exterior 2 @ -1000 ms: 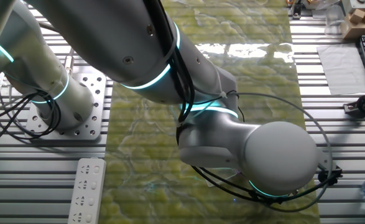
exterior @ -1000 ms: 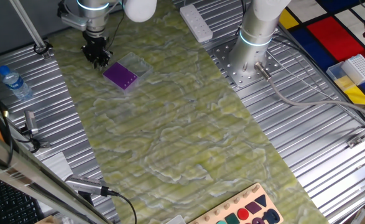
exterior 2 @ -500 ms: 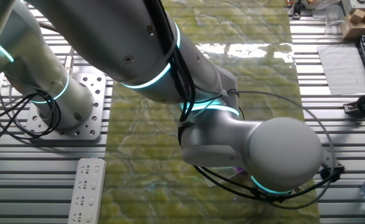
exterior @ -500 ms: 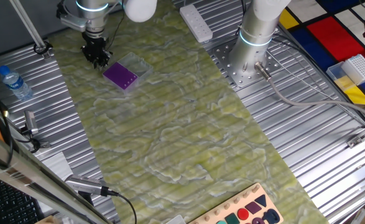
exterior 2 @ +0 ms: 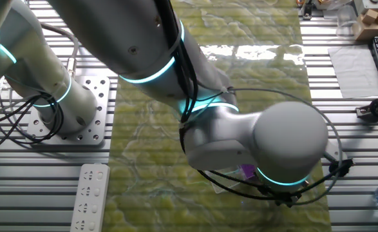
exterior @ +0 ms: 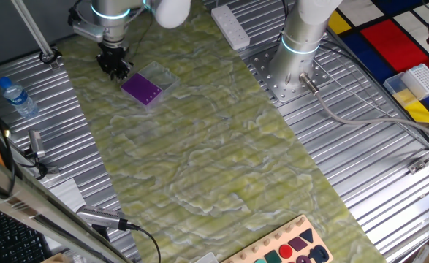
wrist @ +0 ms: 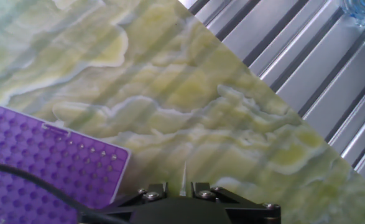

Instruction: Insert a small pipette tip into the holder for small pipette tips

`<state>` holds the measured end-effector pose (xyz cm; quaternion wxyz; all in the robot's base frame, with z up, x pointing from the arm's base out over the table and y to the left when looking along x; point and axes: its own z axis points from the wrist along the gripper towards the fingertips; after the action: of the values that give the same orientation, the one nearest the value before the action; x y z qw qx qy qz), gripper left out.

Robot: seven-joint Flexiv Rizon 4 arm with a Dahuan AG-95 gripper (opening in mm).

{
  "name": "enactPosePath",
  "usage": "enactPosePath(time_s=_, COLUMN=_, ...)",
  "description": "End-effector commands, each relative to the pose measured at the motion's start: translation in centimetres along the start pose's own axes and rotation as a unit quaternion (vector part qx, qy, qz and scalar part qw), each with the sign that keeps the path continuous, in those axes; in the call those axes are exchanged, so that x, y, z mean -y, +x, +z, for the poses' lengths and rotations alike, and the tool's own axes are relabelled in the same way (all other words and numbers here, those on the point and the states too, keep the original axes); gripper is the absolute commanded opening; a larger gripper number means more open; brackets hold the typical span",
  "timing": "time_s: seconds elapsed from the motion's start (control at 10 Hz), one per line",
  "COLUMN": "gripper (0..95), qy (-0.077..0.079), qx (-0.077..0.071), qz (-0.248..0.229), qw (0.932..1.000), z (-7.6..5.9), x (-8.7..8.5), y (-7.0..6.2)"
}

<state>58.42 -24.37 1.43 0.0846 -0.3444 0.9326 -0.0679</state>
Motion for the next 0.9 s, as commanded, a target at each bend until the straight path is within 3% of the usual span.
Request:
enactPosePath(time_s=0.1, gripper=19.0, qy=-0.023, qx=0.029, qz=0.001, qw=0.9993, z=0.00, x=-0.04, y=-0.15)
enactPosePath(time_s=0.2, gripper=19.0, qy=-0.034, qx=0.050, qz=0.006, qw=0.9982, z=0.00, x=-0.04, y=-0.15)
enactPosePath(time_s=0.3, gripper=19.0, qy=-0.042, qx=0.060, qz=0.009, qw=0.9973, z=0.00, x=-0.04, y=-0.15)
enactPosePath(time_s=0.6, gripper=19.0, qy=-0.046, qx=0.069, qz=0.011, qw=0.9965, z=0.00, x=-0.04, y=-0.15)
enactPosePath(time_s=0.9, gripper=19.0, qy=-0.043, qx=0.068, qz=0.004, qw=0.9967, z=0.00, x=-0.04, y=-0.15)
